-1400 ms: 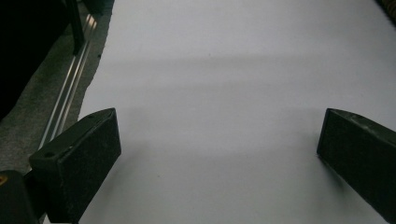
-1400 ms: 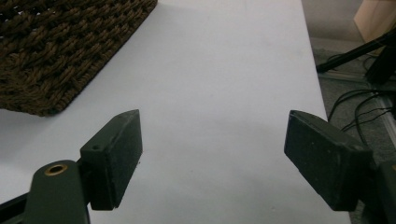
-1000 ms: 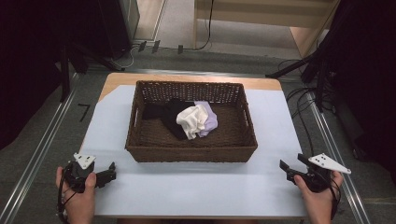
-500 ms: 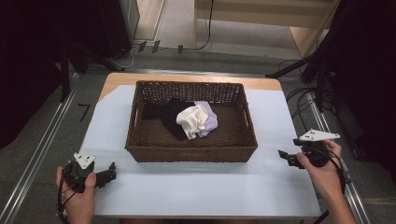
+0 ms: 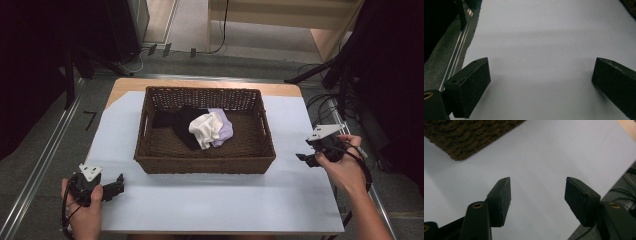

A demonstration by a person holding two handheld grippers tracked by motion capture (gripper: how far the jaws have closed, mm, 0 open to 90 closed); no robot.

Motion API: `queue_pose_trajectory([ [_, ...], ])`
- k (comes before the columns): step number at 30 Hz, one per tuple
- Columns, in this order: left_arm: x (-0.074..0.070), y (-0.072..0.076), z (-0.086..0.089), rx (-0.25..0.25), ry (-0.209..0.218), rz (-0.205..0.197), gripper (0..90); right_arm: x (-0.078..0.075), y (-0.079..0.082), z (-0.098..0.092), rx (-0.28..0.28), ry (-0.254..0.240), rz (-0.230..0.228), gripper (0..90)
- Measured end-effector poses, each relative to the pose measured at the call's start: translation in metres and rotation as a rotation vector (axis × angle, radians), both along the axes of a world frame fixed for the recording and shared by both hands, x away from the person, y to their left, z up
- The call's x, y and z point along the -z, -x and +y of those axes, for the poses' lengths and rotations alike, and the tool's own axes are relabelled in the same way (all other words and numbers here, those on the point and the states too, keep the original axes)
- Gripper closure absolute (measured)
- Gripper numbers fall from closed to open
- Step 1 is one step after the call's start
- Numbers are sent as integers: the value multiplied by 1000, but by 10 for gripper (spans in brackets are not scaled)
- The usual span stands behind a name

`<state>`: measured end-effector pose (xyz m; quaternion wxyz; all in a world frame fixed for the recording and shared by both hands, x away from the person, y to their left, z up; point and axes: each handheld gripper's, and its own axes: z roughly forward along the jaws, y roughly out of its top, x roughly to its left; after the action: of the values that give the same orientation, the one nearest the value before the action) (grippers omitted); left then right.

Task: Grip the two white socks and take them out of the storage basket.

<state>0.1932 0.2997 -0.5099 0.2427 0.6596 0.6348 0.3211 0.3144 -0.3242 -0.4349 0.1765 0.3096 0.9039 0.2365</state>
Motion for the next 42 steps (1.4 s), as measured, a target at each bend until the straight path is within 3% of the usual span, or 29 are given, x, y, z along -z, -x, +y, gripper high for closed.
queue_pose_trajectory([
  [3, 0, 0, 0, 0, 0, 1, 26, -10, -9, 6, -59, 41, 31, 370],
  [7, 0, 0, 0, 0, 1, 3, 26, -19, -16, 13, -85, 58, 43, 341],
  [10, 0, 0, 0, 0, 3, 5, 26, -27, -22, 24, -128, 109, 59, 326],
  [11, 0, 0, 1, 1, 3, 8, 26, -33, -25, 31, -163, 128, 98, 317],
  [15, 0, 0, 1, 2, 7, 10, 26, -43, -28, 43, -199, 133, 139, 298],
  [19, 0, -1, 1, 1, 11, 10, 27, -55, -32, 59, -269, 165, 158, 276],
  [23, 0, -1, 1, 2, 14, 8, 28, -63, -37, 71, -300, 189, 166, 285],
  [29, 0, -1, 1, 2, 13, 8, 28, -75, -43, 87, -320, 155, 156, 299],
  [42, 0, -1, 2, 2, 17, 7, 30, -70, -53, 128, -351, 122, 154, 305],
])
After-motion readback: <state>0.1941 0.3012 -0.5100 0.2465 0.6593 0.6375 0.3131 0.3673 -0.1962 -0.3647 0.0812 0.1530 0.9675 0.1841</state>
